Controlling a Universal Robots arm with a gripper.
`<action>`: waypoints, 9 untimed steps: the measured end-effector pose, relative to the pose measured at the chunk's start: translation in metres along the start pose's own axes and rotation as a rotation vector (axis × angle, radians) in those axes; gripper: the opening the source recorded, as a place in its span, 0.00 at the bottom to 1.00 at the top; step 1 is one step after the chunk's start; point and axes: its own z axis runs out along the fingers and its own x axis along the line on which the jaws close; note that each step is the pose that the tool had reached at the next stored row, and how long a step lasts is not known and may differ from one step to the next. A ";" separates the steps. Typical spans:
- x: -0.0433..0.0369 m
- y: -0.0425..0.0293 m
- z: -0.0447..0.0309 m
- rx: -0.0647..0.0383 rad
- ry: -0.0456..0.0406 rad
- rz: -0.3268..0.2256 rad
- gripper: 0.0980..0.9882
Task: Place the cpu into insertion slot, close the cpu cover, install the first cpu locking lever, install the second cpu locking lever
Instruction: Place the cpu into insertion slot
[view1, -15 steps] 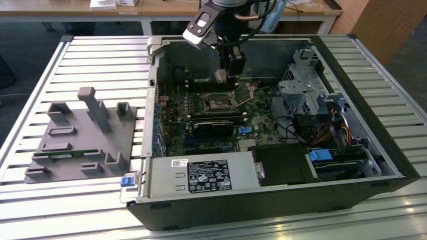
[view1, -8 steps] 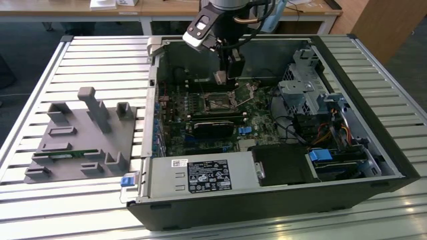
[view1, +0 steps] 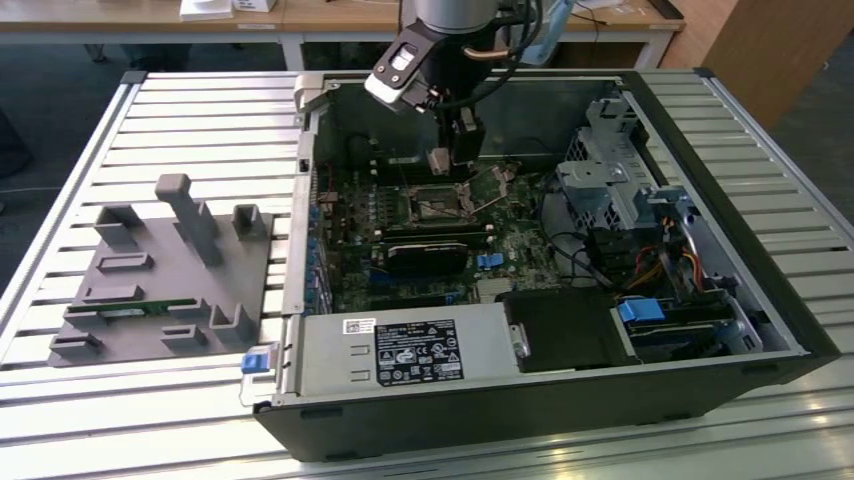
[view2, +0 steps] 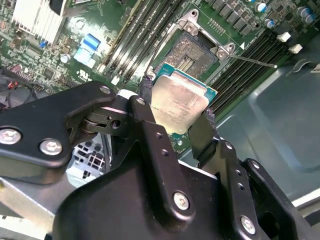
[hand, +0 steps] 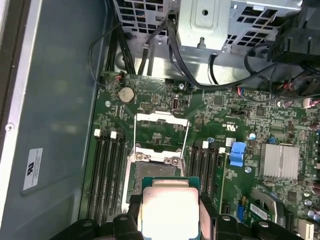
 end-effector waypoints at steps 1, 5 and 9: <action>0.0003 -0.0002 0.0018 0.001 -0.0003 0.004 0.49; 0.0012 -0.0006 0.0083 0.001 -0.0026 0.037 0.49; 0.0012 -0.0010 0.0111 0.000 0.0063 0.055 0.49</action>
